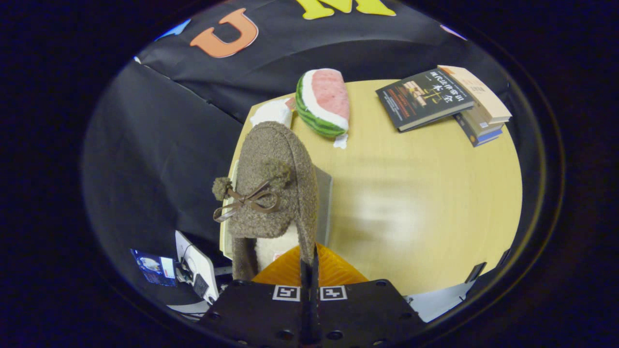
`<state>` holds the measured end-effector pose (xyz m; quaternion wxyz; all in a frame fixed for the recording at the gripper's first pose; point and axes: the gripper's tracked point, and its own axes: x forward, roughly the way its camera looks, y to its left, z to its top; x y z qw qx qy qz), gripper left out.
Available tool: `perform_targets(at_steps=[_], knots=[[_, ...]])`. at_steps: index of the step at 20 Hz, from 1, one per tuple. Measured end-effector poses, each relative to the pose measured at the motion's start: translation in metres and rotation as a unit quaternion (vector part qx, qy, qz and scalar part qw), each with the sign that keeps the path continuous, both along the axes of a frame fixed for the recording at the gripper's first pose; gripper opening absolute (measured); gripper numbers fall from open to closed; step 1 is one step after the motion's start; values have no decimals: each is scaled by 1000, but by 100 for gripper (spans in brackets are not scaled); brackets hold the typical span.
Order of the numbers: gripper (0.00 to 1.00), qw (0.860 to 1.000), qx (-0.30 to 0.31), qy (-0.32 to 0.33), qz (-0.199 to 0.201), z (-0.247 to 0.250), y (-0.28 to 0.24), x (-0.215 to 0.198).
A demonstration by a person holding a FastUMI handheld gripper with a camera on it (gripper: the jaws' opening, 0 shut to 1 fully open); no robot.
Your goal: Open the storage box then place both shoes into the box .Put the left shoe in first, then the right shoe, with the right side of both shoes facing outward in a uniform manner.
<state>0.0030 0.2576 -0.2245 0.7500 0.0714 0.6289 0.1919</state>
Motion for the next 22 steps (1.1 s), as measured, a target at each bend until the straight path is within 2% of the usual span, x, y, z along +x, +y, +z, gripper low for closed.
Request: perform_targets(at_steps=[4,7,12,17,22], knots=[[1,999,-15,30,-13,-27,49,-18],[0,997,-53,33,-38,-60,68,-22],[1,987,-123,39,-93,-111,75,-16],[0,975,-190,24,-109,-131,79,-6],[1,959,-242,31,-145,-152,76,-4]])
